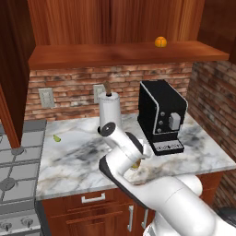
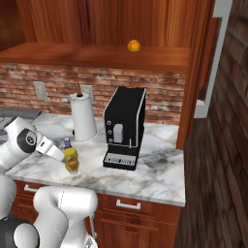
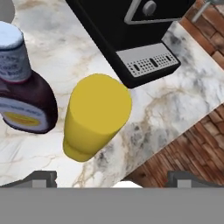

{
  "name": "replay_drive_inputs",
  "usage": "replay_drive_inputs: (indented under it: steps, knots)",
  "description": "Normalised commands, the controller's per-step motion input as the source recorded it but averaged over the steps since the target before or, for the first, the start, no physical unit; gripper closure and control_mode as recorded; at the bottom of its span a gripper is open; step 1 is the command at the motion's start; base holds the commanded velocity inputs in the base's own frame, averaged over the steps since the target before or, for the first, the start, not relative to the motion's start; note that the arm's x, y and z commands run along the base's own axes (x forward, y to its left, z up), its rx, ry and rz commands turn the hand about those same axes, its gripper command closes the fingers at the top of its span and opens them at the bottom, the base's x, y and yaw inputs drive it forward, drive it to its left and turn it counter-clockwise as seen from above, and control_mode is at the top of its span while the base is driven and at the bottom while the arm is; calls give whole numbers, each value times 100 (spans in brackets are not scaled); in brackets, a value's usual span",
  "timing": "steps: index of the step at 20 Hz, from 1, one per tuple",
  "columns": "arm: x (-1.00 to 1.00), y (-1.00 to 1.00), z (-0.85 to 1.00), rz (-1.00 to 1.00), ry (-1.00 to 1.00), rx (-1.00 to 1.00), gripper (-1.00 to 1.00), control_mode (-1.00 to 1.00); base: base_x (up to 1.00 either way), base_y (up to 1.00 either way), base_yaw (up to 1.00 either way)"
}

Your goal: Pick the mustard and condiment bottle from the counter and place them in the cabinet.

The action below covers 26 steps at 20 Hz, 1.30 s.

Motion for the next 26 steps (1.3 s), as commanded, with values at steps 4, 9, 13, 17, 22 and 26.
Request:
replay_drive_inputs:
  steps: [4, 9, 13, 17, 22, 26]
  knots:
    - [16, 2, -12, 0, 0, 0, -100, -100, 0, 0, 0]
    - [16, 0, -8, 0, 0, 0, -100, -100, 0, 0, 0]
    - [15, 0, -6, 0, -1, 0, -100, -100, 0, 0, 0]
    - [19, 0, -8, 0, -1, 0, -100, -100, 0, 0, 0]
    - [7, 0, -7, 0, -2, 0, -100, -100, 0, 0, 0]
    - [0, 0, -3, 0, -1, -3, -100, -100, 0, 0, 0]
